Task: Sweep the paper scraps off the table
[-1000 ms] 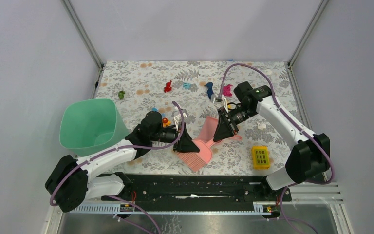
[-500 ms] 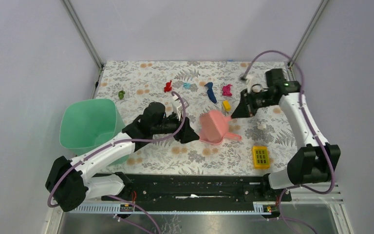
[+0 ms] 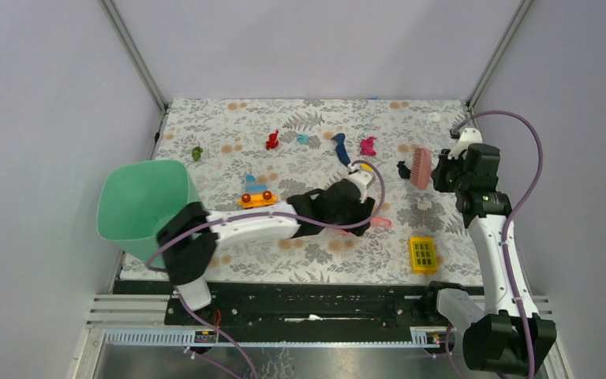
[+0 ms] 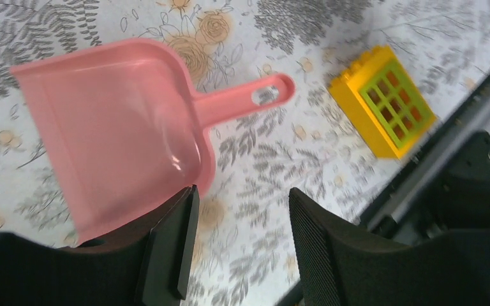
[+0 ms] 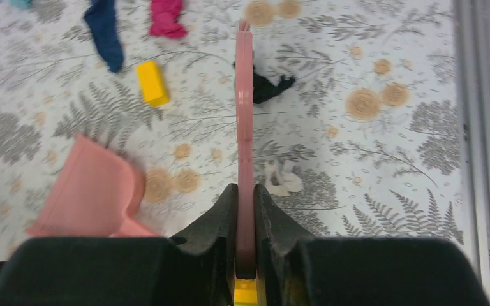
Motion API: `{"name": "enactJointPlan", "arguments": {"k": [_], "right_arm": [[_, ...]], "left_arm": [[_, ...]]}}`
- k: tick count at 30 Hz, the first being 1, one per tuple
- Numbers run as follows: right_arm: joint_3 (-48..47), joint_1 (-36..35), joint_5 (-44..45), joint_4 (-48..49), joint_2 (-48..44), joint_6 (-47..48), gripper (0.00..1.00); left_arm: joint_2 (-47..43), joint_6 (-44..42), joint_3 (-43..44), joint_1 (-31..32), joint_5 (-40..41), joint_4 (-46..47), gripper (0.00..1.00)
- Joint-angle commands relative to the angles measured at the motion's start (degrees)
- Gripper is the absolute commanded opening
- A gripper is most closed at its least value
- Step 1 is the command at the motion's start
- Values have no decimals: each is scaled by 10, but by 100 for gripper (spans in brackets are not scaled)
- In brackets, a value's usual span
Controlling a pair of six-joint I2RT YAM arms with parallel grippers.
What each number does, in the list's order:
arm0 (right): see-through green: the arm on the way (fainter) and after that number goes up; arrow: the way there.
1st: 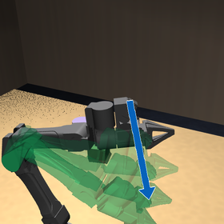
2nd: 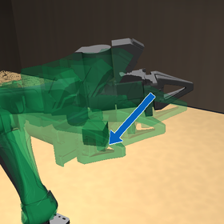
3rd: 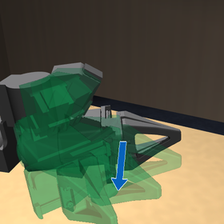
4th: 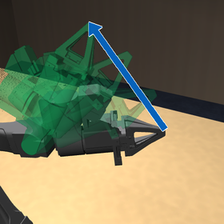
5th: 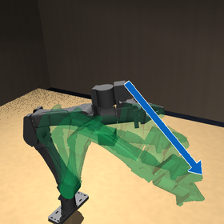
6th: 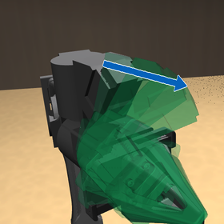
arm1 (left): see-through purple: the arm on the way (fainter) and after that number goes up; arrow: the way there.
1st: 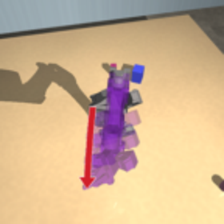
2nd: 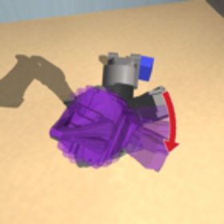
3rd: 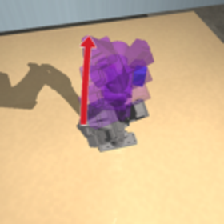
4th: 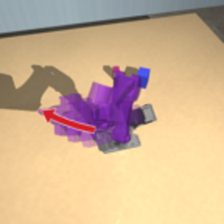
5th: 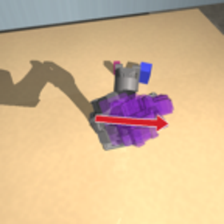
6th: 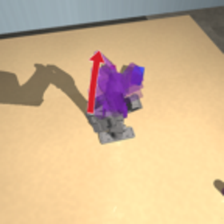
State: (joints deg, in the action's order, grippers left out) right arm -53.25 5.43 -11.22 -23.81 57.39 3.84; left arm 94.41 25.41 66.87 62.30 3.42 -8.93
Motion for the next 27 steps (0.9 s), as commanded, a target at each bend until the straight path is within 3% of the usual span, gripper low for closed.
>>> {"name": "enactJointPlan", "arguments": {"k": [1,7,13,20,27], "right_arm": [[36,19,84,118,-19,-35,0],[67,27,84,148,-42,-31,0],[87,28,61,162,-51,-23,0],[90,27,37,157,-56,-20,0],[89,28,34,157,-60,-13,0]], "left_arm": [[101,63,93,5,81,-5,58],[214,107,198,4,153,-41,57],[279,109,253,1,153,-45,52],[310,104,283,-9,152,-70,27],[284,50,277,-11,128,-111,2]]}}
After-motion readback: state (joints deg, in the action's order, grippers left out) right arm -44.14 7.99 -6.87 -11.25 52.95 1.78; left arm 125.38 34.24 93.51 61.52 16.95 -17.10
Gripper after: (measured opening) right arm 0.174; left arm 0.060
